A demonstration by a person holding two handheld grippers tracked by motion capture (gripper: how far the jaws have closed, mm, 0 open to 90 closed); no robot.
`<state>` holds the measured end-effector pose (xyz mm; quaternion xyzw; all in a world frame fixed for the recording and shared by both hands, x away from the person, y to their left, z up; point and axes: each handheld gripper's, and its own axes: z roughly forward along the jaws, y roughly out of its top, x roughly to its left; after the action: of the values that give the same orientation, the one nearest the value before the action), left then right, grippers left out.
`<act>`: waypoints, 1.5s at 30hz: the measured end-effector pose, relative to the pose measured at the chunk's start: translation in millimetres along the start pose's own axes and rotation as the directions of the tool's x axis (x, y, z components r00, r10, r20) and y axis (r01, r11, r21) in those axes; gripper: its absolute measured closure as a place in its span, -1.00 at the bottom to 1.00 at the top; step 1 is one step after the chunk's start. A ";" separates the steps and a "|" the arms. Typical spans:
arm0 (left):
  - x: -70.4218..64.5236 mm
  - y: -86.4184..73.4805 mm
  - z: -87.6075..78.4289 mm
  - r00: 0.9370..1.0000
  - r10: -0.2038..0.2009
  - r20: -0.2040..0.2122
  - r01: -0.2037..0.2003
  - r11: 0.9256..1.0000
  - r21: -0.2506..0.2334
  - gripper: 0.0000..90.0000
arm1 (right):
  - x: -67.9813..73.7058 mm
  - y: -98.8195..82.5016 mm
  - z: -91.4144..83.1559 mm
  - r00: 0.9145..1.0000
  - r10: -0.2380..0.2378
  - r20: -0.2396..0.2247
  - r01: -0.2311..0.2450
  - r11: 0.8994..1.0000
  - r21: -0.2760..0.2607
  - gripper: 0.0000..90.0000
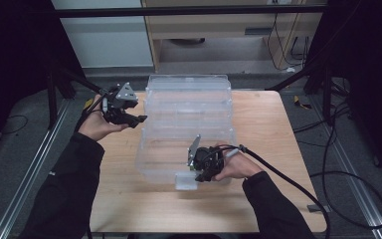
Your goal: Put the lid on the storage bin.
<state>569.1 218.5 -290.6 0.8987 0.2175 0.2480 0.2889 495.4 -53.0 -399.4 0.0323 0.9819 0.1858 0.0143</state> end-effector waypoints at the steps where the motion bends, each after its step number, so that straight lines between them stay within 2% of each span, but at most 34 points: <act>1: 0.1 1.9 0.7 1.000 0.009 0.001 -0.009 1.000 -0.001 -0.12 | 0.1 0.0 0.1 1.000 -0.001 0.001 0.001 1.000 0.000 0.58; 7: -1.8 13.6 3.6 0.998 0.056 0.017 -0.056 0.998 0.009 -0.12 | 0.0 0.0 -0.1 1.000 0.001 -0.001 -0.001 1.000 0.001 0.58; 11: -1.5 19.7 7.0 0.997 0.068 0.026 -0.068 0.998 0.009 -0.11 | 0.0 -0.1 0.1 1.000 -0.004 0.002 0.004 1.000 -0.002 0.58; 15: 0.7 24.9 10.9 0.993 0.110 0.042 -0.111 0.994 0.021 -0.10 | 0.1 -0.2 -0.1 1.000 -0.002 0.001 0.002 1.000 0.000 0.58; 18: 1.3 27.8 12.7 0.989 0.142 0.052 -0.143 0.989 0.021 -0.09 | 0.3 -0.1 0.0 1.000 -0.001 0.003 0.001 1.000 0.000 0.58; 19: 2.2 29.3 12.4 0.985 0.165 0.054 -0.167 0.985 0.037 -0.09 | 0.3 -0.2 -0.2 1.000 0.002 -0.001 -0.002 1.000 0.000 0.58; 22: 2.0 32.7 14.5 0.981 0.183 0.063 -0.186 0.981 0.048 -0.06 | 0.1 -0.1 -0.1 1.000 0.002 -0.005 -0.002 1.000 -0.002 0.58; 32: 5.6 43.1 17.3 0.971 0.223 0.087 -0.230 0.970 0.075 0.01 | 0.3 -0.1 -0.3 1.000 0.005 -0.003 -0.005 1.000 0.001 0.58; 36: 6.8 45.4 20.1 0.963 0.244 0.112 -0.255 0.962 0.096 0.04 | 0.0 -0.1 -0.3 1.000 0.004 -0.005 -0.004 1.000 0.002 0.58; 37: 6.5 46.5 20.3 0.960 0.255 0.119 -0.267 0.958 0.101 0.04 | -0.1 -0.1 -0.3 1.000 0.002 -0.006 -0.002 1.000 0.001 0.58; 39: 5.6 47.9 20.8 0.957 0.261 0.128 -0.274 0.957 0.097 0.06 | 0.0 -0.1 -0.3 1.000 0.004 -0.006 -0.004 1.000 0.001 0.58; 45: 5.0 51.3 24.4 0.948 0.290 0.132 -0.305 0.946 0.111 0.07 | -0.3 -0.1 -0.3 1.000 0.001 -0.004 -0.001 1.000 0.003 0.58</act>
<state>599.6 173.3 -274.1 0.9508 0.0782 0.2224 0.2008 495.7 -53.1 -399.1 0.0327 0.9822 0.1846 0.0121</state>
